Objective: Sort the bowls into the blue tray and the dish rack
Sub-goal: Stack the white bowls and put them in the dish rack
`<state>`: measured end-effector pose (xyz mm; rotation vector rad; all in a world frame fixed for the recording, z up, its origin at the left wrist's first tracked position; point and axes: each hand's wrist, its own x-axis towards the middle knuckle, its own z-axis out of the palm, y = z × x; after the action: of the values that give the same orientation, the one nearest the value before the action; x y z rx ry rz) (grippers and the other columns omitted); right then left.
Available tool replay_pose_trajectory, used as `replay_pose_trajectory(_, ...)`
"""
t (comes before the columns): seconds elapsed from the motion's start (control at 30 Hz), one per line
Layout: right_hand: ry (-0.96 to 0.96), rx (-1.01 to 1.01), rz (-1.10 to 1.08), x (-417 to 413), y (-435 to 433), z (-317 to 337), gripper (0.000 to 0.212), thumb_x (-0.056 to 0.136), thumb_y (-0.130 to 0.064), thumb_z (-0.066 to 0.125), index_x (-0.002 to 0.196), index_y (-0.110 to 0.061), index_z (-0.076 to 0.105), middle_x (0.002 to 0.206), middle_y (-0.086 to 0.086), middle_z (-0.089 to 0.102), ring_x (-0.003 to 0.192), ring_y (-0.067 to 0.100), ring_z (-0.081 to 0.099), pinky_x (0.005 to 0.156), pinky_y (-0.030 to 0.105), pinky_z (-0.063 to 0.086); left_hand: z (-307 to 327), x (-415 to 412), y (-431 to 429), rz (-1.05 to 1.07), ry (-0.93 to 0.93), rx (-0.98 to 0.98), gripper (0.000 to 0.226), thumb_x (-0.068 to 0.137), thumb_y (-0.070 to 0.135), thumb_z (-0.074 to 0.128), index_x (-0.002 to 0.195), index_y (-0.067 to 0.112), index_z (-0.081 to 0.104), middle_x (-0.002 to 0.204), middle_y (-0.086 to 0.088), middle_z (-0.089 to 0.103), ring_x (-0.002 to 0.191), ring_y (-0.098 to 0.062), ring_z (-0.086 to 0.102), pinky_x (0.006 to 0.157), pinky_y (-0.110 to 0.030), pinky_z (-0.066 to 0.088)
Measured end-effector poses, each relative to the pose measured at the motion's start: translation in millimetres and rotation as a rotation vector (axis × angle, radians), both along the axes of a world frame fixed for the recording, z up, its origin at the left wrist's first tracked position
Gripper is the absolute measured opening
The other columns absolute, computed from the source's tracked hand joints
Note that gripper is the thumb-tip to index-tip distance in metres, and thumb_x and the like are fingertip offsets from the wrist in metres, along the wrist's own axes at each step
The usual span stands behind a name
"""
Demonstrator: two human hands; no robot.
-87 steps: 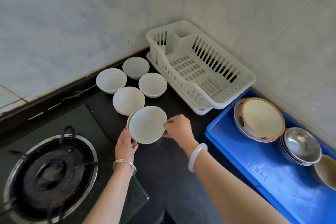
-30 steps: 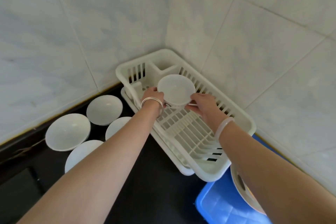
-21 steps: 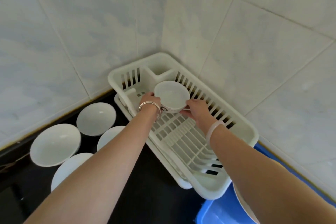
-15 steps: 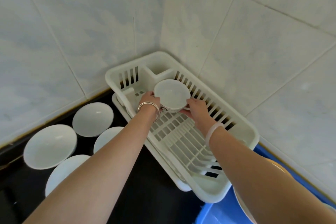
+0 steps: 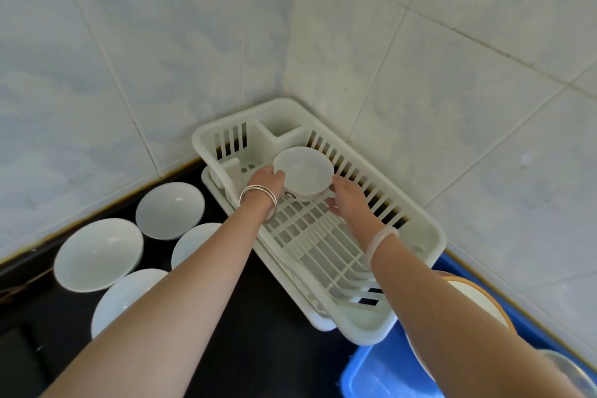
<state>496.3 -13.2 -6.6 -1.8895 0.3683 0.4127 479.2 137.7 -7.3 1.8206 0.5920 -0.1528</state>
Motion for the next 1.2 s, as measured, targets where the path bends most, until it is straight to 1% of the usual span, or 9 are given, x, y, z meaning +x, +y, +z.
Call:
replay_pose_trajectory(0.1, -0.150, -0.114, 0.087, -21, 4, 23, 0.043, 0.100, -0.034, 0.033, 0.136, -0.015, 0.047, 0.131, 0.006, 0.056, 0.117, 0.026, 0.054, 0.104, 0.047, 0.042, 15, -22, 8, -0.072, -0.041, 0.114, 0.033, 0.094, 0.023, 0.037, 0.121, 0.015, 0.054, 0.111, -0.009, 0.058, 0.100, -0.027, 0.057, 0.082, -0.029, 0.041)
replay_pose_trajectory(0.2, -0.277, -0.113, 0.159, -54, 17, 53, 0.038, 0.099, -0.036, 0.036, 0.127, -0.019, 0.055, 0.120, 0.004, 0.063, 0.107, 0.023, 0.060, 0.096, 0.045, 0.048, 32, -61, 17, -0.038, -0.107, 0.181, 0.039, 0.095, 0.027, 0.039, 0.133, 0.021, 0.046, 0.133, -0.002, 0.053, 0.095, -0.008, 0.058, 0.080, -0.016, 0.039)
replay_pose_trajectory(0.33, -0.306, -0.052, 0.305, -117, 45, 69, 0.019, 0.097, -0.036, 0.040, 0.095, -0.032, 0.059, 0.099, 0.004, 0.068, 0.088, 0.018, 0.064, 0.079, 0.036, 0.051, 39, -130, 31, 0.003, -0.142, 0.276, 0.039, 0.095, 0.024, 0.043, 0.133, 0.018, 0.048, 0.135, -0.005, 0.055, 0.123, -0.020, 0.052, 0.100, -0.029, 0.037)
replay_pose_trajectory(0.53, -0.163, -0.212, 0.408, -177, 74, 16, 0.024, 0.097, -0.032, 0.043, 0.101, -0.018, 0.063, 0.085, 0.001, 0.065, 0.073, 0.017, 0.062, 0.063, 0.024, 0.046, 2, -225, 54, 0.217, -0.014, 0.397, 0.042, 0.092, 0.017, 0.050, 0.134, 0.017, 0.047, 0.136, -0.007, 0.053, 0.126, -0.026, 0.048, 0.105, -0.038, 0.036)
replay_pose_trajectory(0.67, -0.092, -0.468, 0.447, -180, 85, -20, 0.043, 0.097, -0.031, 0.047, 0.133, -0.009, 0.046, 0.127, 0.012, 0.058, 0.114, 0.026, 0.057, 0.097, 0.035, 0.046, -27, -259, 71, 0.300, 0.062, 0.457, 0.050, 0.090, 0.010, 0.050, 0.139, 0.015, 0.038, 0.150, -0.006, 0.034, 0.136, -0.027, 0.036, 0.109, -0.039, 0.032)
replay_pose_trajectory(0.77, -0.003, -0.408, 0.405, -170, 97, -35, 0.051, 0.096, -0.032, 0.048, 0.139, -0.007, 0.039, 0.136, 0.015, 0.051, 0.121, 0.030, 0.052, 0.103, 0.039, 0.043, -39, -269, 80, 0.361, 0.114, 0.504, 0.058, 0.089, 0.007, 0.053, 0.142, 0.016, 0.032, 0.155, -0.007, 0.024, 0.142, -0.028, 0.026, 0.109, -0.044, 0.032)
replay_pose_trajectory(0.93, 0.153, -0.120, 0.198, -158, 114, -45, 0.019, 0.093, -0.014, 0.047, 0.110, -0.012, 0.055, 0.087, 0.006, 0.061, 0.079, 0.023, 0.066, 0.081, 0.044, 0.058, -51, -274, 95, 0.548, 0.113, 0.216, 0.068, 0.087, 0.004, 0.055, 0.145, 0.019, 0.025, 0.147, -0.009, 0.040, 0.133, -0.031, 0.041, 0.109, -0.046, 0.032)
replay_pose_trajectory(1.03, 0.137, 0.002, 0.106, -158, 115, -43, 0.012, 0.089, -0.005, 0.047, 0.087, -0.015, 0.054, 0.086, 0.003, 0.061, 0.068, 0.013, 0.064, 0.078, 0.040, 0.060, -62, -278, 103, 0.604, 0.065, 0.022, 0.059, 0.088, 0.005, 0.052, 0.142, 0.020, 0.034, 0.139, -0.009, 0.051, 0.125, -0.029, 0.049, 0.107, -0.046, 0.037)
replay_pose_trajectory(1.2, -0.017, 0.023, 0.142, -163, 111, -26, 0.029, 0.089, -0.004, 0.052, 0.113, -0.015, 0.063, 0.085, -0.008, 0.062, 0.066, 0.009, 0.065, 0.071, 0.034, 0.061, -68, -283, 111, 0.689, -0.072, -0.297, 0.044, 0.090, 0.002, 0.048, 0.130, 0.020, 0.050, 0.125, -0.003, 0.056, 0.118, -0.023, 0.051, 0.099, -0.040, 0.044)
